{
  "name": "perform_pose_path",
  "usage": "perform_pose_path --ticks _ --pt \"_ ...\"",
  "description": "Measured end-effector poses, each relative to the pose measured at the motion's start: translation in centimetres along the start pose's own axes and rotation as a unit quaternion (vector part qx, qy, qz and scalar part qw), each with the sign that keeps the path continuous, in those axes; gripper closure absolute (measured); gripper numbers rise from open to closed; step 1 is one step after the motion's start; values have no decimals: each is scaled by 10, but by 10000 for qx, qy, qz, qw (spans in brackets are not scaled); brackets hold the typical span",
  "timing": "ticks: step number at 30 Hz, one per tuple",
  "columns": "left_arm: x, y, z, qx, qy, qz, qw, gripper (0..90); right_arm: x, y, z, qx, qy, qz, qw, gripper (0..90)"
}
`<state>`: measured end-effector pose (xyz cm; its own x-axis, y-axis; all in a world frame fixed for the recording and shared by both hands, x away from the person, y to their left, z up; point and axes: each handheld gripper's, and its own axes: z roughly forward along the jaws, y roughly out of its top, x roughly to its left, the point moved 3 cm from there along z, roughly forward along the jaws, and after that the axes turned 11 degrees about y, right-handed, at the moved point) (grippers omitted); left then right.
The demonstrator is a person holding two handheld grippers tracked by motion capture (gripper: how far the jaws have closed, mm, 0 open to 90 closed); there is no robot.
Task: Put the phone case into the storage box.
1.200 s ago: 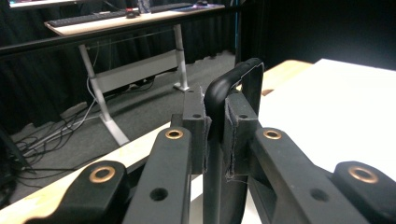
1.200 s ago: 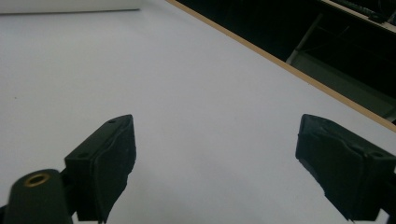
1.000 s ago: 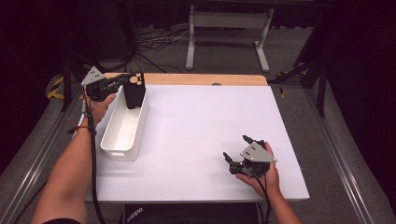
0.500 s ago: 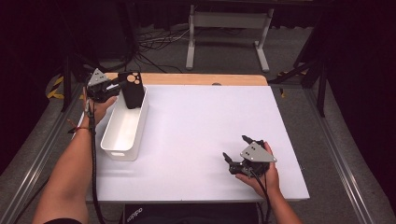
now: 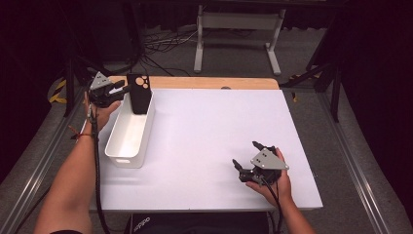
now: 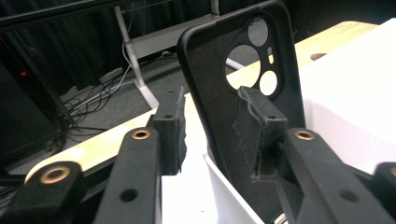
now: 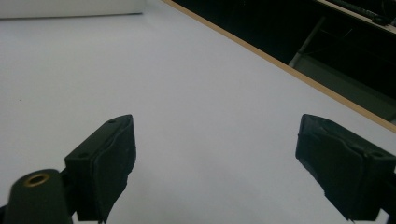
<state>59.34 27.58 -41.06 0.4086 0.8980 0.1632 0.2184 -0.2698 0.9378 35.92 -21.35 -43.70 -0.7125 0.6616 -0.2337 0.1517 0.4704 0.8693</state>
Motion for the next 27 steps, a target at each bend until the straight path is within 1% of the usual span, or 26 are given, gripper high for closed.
perform_pose_path --ticks 8,9,10,14,16,20,22,26,27 --pt "-2 -1 -8 -34 24 -27 10000 591 -1 1 0 -38 24 -12 10000 133" --pt "-2 -1 -10 -65 56 -54 9999 591 -1 2 0 -49 25 -16 10000 133" --pt "-2 -1 -12 -54 76 -37 9999 590 -1 2 0 -62 33 -25 10000 133" --pt "-2 0 -19 -68 15 -44 10000 584 0 3 1 -81 61 -54 9999 133" --pt "-3 2 -23 -142 37 -25 9999 583 0 4 0 -97 73 -64 9999 133" --pt "-7 7 -31 -182 23 13 9998 582 0 5 0 -143 85 -66 9998 133" --pt "-9 8 -34 -266 1 -17 9996 579 -1 5 -1 -161 94 -78 9998 133" --pt "-17 9 -41 -274 -24 9 9996 565 -1 5 -1 -182 138 -90 9997 133" --pt "-19 9 -42 -320 -10 -2 9995 561 -1 5 -1 -194 148 -91 9997 133"
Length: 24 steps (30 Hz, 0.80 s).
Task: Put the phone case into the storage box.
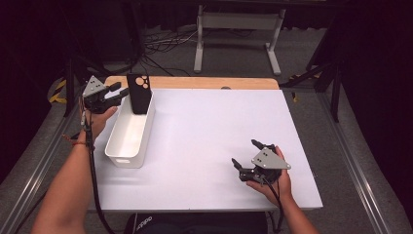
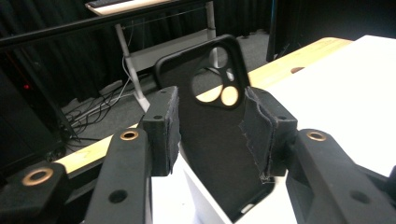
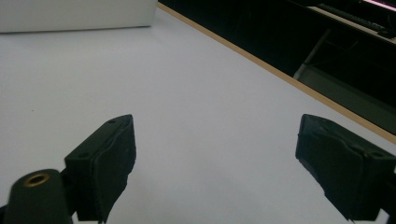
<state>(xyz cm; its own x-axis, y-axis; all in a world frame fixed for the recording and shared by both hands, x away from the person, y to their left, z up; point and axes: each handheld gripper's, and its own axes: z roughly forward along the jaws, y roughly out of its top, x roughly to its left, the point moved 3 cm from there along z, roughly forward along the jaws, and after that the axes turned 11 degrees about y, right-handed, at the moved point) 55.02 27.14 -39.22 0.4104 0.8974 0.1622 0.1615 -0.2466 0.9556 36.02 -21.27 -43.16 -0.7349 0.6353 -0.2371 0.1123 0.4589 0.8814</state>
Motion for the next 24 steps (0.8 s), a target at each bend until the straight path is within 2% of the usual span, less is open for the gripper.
perform_pose_path --ticks 7,10,14,18,24 --pt "-8 6 -14 -45 -3 44 10000 528 1 0 0 -41 54 -47 10000 133" --pt "-10 9 -22 -142 10 -36 9999 502 2 -1 -1 -30 74 -65 9999 133" --pt "-13 10 -28 -136 -8 15 9999 477 2 -1 -1 -33 88 -71 9999 133" --pt "-18 11 -35 -213 -68 -45 9997 450 3 0 0 -50 150 -37 9999 133" --pt "-20 9 -42 -216 58 -54 9997 364 6 1 1 -12 201 -102 9997 133"
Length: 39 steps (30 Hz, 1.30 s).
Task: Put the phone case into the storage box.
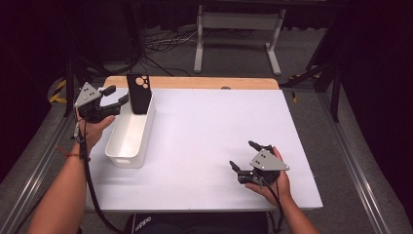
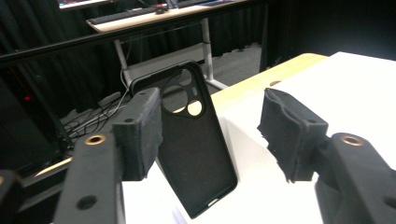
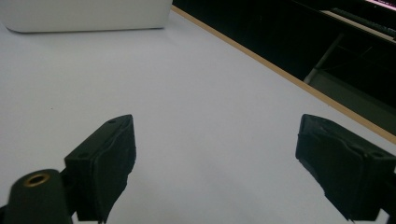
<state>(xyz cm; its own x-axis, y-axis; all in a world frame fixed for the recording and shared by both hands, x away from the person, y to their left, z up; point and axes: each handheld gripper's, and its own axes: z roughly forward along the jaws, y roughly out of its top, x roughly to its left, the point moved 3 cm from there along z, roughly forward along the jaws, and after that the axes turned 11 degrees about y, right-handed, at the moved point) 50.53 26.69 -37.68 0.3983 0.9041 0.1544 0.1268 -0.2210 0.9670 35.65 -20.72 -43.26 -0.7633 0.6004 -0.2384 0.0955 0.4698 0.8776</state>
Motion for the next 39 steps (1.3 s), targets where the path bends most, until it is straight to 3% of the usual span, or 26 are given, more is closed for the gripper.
perform_pose_path --ticks 7,10,13,19,21,23,31,39 --pt "-4 -1 -8 -61 -35 -17 10000 316 2 1 1 14 23 -15 10000 133" --pt "-6 -1 -12 -74 -69 -86 9999 257 2 1 1 18 19 -13 10000 133" --pt "-7 0 -15 -76 -116 -25 9999 169 2 1 1 2 1 -28 10000 133" --pt "-12 -2 -20 -112 -183 -32 9998 89 0 0 0 12 2 -20 10000 133" --pt "-13 -2 -21 -142 -252 -130 9995 80 0 0 0 25 9 -17 10000 132" --pt "-17 -2 -25 -154 -273 -25 9995 69 1 0 0 25 12 -19 10000 132" --pt "-23 -5 -31 -125 -349 76 9993 48 1 1 0 17 27 -19 10000 131" --pt "-32 -5 -43 -256 -475 134 9985 44 1 2 -2 -9 18 -9 10000 131"
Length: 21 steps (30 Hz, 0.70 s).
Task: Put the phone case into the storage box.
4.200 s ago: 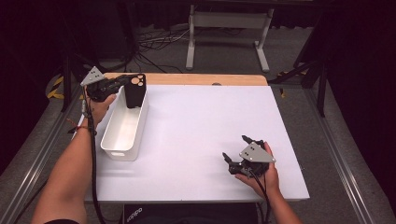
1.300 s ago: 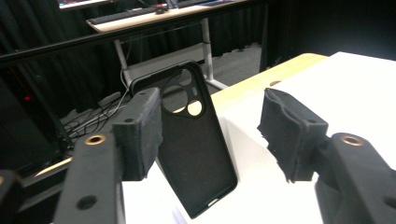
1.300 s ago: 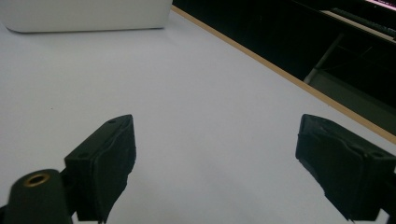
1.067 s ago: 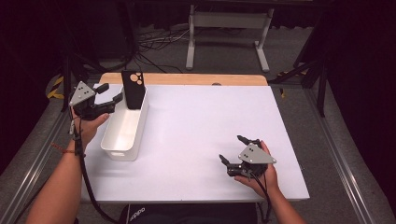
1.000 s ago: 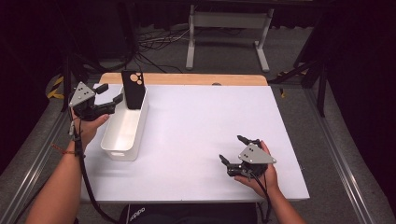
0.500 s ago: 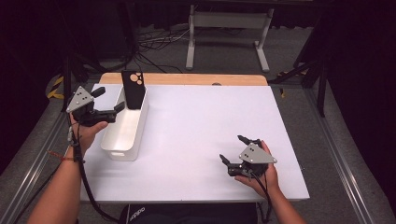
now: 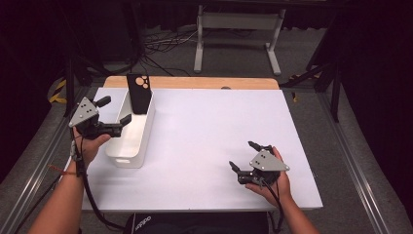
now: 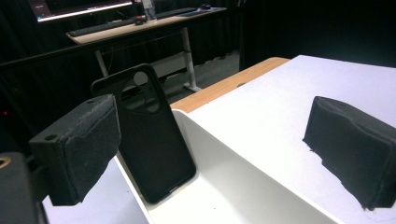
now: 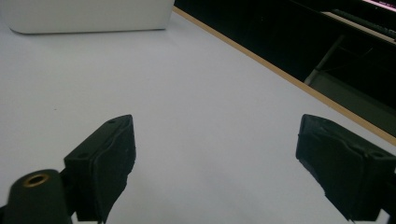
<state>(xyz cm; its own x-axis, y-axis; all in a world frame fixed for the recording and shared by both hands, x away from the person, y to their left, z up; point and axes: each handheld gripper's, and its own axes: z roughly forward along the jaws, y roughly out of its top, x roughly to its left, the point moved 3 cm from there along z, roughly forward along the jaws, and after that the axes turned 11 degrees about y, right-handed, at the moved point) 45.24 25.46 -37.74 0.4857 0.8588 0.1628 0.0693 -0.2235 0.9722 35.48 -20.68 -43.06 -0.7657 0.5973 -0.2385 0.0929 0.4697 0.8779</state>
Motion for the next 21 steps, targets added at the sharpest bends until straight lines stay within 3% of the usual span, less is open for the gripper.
perform_pose_path --ticks 5,21 --pt "-9 2 -6 -141 -123 -44 9998 44 1 0 0 2 5 -23 10000 131" --pt "-33 10 -17 -215 -368 179 9989 45 2 2 0 -1 15 -17 10000 131"
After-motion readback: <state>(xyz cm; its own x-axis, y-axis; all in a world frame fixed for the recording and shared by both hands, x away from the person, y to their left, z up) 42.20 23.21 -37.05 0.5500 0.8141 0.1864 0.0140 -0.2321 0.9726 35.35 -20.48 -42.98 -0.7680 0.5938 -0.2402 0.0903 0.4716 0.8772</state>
